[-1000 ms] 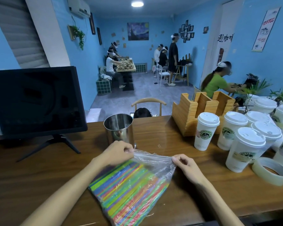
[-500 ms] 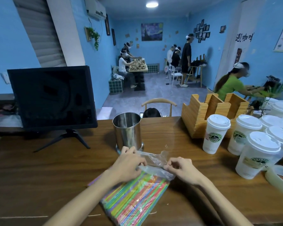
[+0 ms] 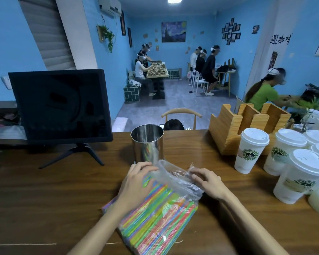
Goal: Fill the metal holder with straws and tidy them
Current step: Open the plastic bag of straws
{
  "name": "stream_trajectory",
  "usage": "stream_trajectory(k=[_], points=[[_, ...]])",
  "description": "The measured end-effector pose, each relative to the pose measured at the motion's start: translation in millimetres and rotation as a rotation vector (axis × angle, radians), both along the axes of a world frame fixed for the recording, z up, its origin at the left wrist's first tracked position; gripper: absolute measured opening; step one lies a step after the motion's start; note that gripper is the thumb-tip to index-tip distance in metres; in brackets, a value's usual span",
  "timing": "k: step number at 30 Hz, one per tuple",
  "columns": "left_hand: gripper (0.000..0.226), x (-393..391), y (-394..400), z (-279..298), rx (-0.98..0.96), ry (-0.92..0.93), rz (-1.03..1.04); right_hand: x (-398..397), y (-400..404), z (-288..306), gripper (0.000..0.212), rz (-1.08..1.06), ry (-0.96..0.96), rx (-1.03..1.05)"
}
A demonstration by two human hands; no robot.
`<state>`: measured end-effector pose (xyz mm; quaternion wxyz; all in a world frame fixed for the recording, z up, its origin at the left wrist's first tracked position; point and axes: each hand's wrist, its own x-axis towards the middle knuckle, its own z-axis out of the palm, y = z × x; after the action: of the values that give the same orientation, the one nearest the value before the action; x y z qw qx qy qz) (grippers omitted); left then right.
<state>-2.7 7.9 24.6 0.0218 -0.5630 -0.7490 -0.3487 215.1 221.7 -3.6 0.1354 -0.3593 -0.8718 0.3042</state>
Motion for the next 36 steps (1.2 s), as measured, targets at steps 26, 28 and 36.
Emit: stream_trajectory(k=[26, 28, 36], points=[[0.027, -53, -49, -31, -0.244, -0.327, 0.103, 12, -61, -20, 0.055, -0.204, 0.242, -0.091], [0.053, -64, -64, -31, -0.335, -0.049, 0.036, 27, -59, -25, 0.049, -0.083, 0.192, 0.068], [0.073, -54, -69, -32, -0.421, 0.240, -0.208, 37, -72, -23, 0.087, 0.336, -0.112, 0.105]])
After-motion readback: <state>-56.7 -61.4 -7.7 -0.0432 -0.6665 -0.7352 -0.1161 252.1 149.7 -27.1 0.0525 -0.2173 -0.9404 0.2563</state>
